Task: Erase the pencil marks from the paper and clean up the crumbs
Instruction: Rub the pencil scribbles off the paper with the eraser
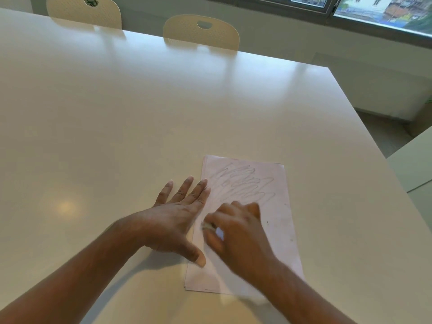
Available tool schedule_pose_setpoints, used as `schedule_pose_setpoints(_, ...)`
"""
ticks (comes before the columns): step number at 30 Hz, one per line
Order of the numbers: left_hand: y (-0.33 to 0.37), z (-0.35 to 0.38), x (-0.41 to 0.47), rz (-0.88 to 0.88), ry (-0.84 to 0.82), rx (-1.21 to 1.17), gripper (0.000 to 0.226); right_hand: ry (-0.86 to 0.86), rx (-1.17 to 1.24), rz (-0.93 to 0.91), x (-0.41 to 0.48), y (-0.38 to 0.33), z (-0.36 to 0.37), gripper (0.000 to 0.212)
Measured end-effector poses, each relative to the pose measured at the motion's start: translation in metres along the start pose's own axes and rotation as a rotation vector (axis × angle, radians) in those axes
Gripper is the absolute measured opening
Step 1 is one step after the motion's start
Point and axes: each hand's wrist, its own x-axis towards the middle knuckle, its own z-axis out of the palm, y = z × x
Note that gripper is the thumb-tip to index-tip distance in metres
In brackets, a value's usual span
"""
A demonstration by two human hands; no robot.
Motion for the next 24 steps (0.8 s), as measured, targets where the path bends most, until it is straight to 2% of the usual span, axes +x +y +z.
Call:
schedule_pose_setpoints(2, 0.000, 0.000, 0.000, -0.001, 0.000, 0.001, 0.149, -0.004, -0.042, -0.050, 0.002, 0.003, 0.000, 0.025)
schedule_pose_setpoints(7, 0.000, -0.001, -0.001, 0.004, 0.001, 0.012, 0.151, 0.130, -0.139, 0.190, 0.039, 0.041, -0.007, 0.027)
schedule_pose_setpoints(13, 0.001, -0.002, 0.000, -0.007, -0.012, 0.003, 0.149, 0.049, -0.110, -0.079, 0.008, 0.006, 0.004, 0.024)
schedule_pose_setpoints(19, 0.001, -0.001, 0.001, 0.001, -0.004, 0.010, 0.151, 0.132, -0.194, 0.132, 0.040, 0.031, -0.003, 0.028)
schedule_pose_setpoints(24, 0.001, -0.001, 0.001, -0.008, -0.014, -0.003, 0.147, 0.027, -0.081, -0.115, 0.008, 0.003, 0.006, 0.022)
